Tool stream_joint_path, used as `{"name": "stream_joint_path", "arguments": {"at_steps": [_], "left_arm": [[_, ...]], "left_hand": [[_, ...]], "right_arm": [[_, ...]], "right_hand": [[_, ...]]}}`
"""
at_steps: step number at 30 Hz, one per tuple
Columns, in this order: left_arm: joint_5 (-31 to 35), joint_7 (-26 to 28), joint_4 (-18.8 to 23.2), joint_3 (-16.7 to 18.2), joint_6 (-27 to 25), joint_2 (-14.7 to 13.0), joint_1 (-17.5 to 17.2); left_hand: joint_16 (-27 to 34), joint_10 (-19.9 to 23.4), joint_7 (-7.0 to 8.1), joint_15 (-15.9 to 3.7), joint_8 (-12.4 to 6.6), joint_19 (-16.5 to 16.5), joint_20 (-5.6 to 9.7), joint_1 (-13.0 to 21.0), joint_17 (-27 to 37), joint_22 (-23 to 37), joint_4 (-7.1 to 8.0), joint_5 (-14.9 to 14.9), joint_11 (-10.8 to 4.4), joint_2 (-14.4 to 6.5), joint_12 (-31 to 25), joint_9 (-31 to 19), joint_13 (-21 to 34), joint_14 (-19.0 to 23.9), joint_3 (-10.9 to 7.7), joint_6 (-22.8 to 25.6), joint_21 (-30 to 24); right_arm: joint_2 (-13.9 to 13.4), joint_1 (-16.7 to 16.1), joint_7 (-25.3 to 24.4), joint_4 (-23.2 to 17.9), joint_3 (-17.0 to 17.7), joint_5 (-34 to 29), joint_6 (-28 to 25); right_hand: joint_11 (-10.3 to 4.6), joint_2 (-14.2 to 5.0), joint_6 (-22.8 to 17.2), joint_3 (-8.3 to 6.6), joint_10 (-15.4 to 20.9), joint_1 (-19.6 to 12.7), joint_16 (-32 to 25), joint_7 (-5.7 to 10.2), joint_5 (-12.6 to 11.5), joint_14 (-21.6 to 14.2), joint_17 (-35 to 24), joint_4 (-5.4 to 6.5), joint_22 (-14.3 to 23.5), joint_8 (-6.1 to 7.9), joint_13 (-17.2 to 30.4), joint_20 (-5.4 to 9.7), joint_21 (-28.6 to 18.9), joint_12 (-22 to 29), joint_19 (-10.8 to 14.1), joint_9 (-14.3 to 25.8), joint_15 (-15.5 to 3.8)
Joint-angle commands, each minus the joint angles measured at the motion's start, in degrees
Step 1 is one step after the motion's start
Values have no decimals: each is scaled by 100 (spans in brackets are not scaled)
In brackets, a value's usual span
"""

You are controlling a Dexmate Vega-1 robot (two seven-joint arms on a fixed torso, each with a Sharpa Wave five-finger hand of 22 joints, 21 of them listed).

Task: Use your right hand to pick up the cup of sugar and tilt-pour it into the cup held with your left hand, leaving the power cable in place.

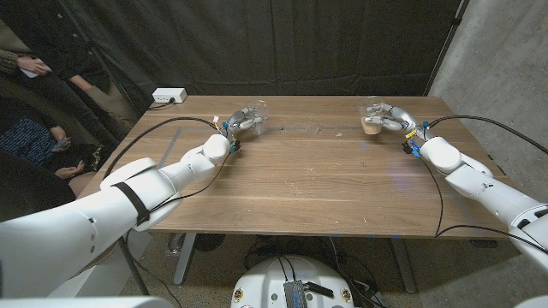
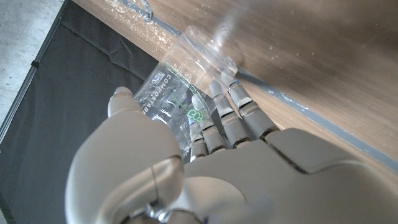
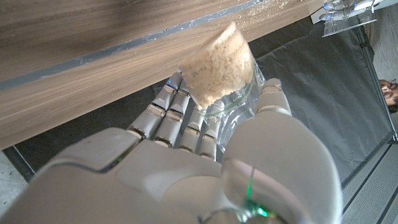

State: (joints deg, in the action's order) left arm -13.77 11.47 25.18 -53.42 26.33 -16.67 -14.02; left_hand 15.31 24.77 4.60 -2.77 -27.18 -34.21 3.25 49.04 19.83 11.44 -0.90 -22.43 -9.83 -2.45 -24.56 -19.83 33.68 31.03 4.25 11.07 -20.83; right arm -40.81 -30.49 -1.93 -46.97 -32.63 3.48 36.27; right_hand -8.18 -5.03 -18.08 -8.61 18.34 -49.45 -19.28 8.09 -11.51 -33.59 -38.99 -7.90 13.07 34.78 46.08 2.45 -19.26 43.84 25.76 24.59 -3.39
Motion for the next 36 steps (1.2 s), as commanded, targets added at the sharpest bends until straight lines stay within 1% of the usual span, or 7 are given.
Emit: {"name": "stream_joint_path", "arguments": {"at_steps": [1,7,13,16,20,24,36], "left_arm": [[-140,-253,2,286,467,-27,-113],[-195,-561,-29,437,775,-24,-162],[-287,-940,-434,616,882,113,-27],[-313,-1066,-475,702,1006,104,-21],[-204,-927,-463,746,1318,83,-55],[-229,-1143,-451,859,1571,79,-50],[-403,-1635,-412,1297,2068,138,-88]], "left_hand": [[27,-34,17,-803,-49,-78,-4,61,36,1,-38,41,51,-14,-19,-27,23,34,11,31,-55],[13,-45,-13,-798,-56,-75,-39,113,56,-3,-61,92,82,-27,-41,-38,44,55,7,29,-50],[-4,-70,-37,-766,-52,-53,-49,141,71,-5,-68,128,111,-52,-51,-46,58,49,1,9,-39],[-14,-84,-39,-763,-58,-35,-43,154,84,-6,-68,163,127,-72,-62,-53,70,55,0,16,-31],[-10,53,-56,-760,-109,-12,-61,161,104,-7,-61,230,147,-109,-148,-69,92,130,3,136,-19],[-5,46,-71,-764,-121,-3,-77,187,123,-6,-57,284,126,-171,-171,-80,109,197,-15,163,-16],[-39,38,-56,-771,-118,10,-83,196,146,-7,-56,388,85,-181,-210,-99,136,221,4,146,-8]], "right_arm": [[121,141,-18,309,-66,19,199],[187,183,-114,461,-65,48,359],[221,160,-206,454,-31,110,416],[217,123,-240,371,-1,148,391],[171,-5,-359,73,92,207,257],[71,-232,-536,-415,248,284,17],[-170,-862,-734,-1795,685,587,-798]], "right_hand": [[-16,-42,-61,-45,52,-5,11,5,-9,-53,-27,10,-2,56,22,712,26,5,49,16,-1002],[-8,-46,-58,-47,68,-4,15,15,-9,-61,-34,10,-2,57,20,711,29,7,49,17,-1002],[-9,-45,-55,-50,64,-8,21,9,-9,-69,-41,6,-2,57,31,709,31,8,53,15,-1004],[0,-47,-51,-52,71,-12,21,4,-9,-72,-45,4,-1,58,29,713,27,9,64,16,-1005],[4,-54,-72,-59,94,-24,20,8,-9,-85,-55,-2,-1,69,23,708,28,11,68,18,-1006],[9,-64,-187,-66,113,-30,12,12,-7,-119,-68,-3,-1,110,18,703,32,12,67,9,-1006],[45,-77,-184,-78,136,-43,7,-5,4,-161,-93,-6,0,109,27,665,33,19,79,8,-1007]]}}
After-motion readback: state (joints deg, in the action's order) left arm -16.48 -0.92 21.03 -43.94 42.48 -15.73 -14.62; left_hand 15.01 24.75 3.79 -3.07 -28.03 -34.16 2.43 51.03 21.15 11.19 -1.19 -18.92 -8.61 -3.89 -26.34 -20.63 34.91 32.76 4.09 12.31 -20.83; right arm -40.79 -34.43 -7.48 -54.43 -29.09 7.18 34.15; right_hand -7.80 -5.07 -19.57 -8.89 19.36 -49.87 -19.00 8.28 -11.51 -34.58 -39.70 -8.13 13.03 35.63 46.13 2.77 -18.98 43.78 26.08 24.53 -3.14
